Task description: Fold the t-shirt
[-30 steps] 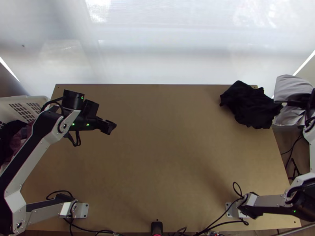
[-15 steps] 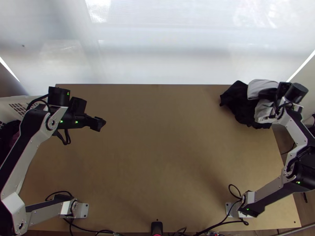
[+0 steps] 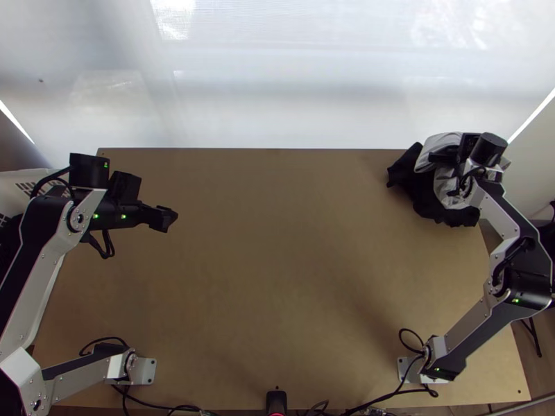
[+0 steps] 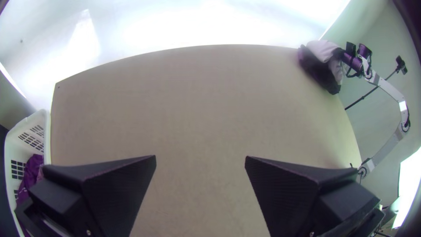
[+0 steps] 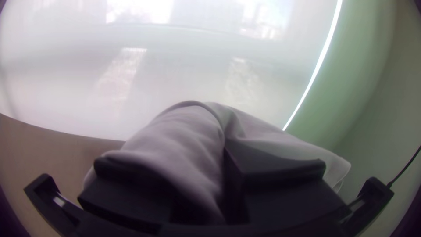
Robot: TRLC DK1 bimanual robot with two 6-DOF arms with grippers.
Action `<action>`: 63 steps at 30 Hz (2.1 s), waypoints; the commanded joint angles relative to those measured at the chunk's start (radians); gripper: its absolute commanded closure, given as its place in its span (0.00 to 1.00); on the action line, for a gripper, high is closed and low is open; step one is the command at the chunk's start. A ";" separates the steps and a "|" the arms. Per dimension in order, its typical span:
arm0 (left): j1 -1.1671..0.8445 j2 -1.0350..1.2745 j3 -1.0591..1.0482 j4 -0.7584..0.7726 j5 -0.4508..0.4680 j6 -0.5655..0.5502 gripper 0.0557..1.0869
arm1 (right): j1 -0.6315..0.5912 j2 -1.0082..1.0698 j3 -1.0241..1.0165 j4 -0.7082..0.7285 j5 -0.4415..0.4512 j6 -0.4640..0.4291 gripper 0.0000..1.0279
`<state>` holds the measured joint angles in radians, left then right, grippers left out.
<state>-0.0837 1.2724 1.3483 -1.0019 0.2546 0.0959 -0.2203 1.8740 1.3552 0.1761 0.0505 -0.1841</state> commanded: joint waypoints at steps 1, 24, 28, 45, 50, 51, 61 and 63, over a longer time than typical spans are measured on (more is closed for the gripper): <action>0.002 0.004 0.002 0.003 0.002 0.001 0.04 | 0.027 0.027 -0.079 -0.007 0.020 -0.021 0.97; -0.034 0.027 -0.066 0.069 0.003 -0.021 0.04 | 0.006 -0.257 0.127 -0.194 -0.133 0.110 0.05; -0.045 0.028 -0.066 0.077 0.003 -0.024 0.04 | 0.018 -0.108 0.213 -0.196 -0.117 0.110 0.05; -0.051 0.035 -0.081 0.077 0.003 -0.032 0.04 | 0.013 0.008 -0.272 -0.044 -0.103 0.058 0.05; -0.060 0.038 -0.066 0.080 0.003 -0.033 0.04 | 0.012 -0.018 -0.252 -0.044 -0.103 0.032 0.05; -0.059 0.036 -0.060 0.080 0.003 -0.033 0.04 | 0.012 -0.038 -0.245 -0.047 -0.104 0.032 0.05; -0.059 -0.021 0.000 0.215 -0.112 -0.048 0.04 | 0.048 -0.323 -0.013 -0.176 -0.104 0.063 0.05; -0.062 -0.022 0.028 0.229 -0.169 -0.044 0.04 | 0.065 -0.363 0.033 -0.191 -0.104 0.067 0.05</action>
<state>-0.1421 1.2736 1.3190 -0.8425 0.2016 0.0525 -0.1902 1.6592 1.2537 0.0357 -0.0502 -0.1364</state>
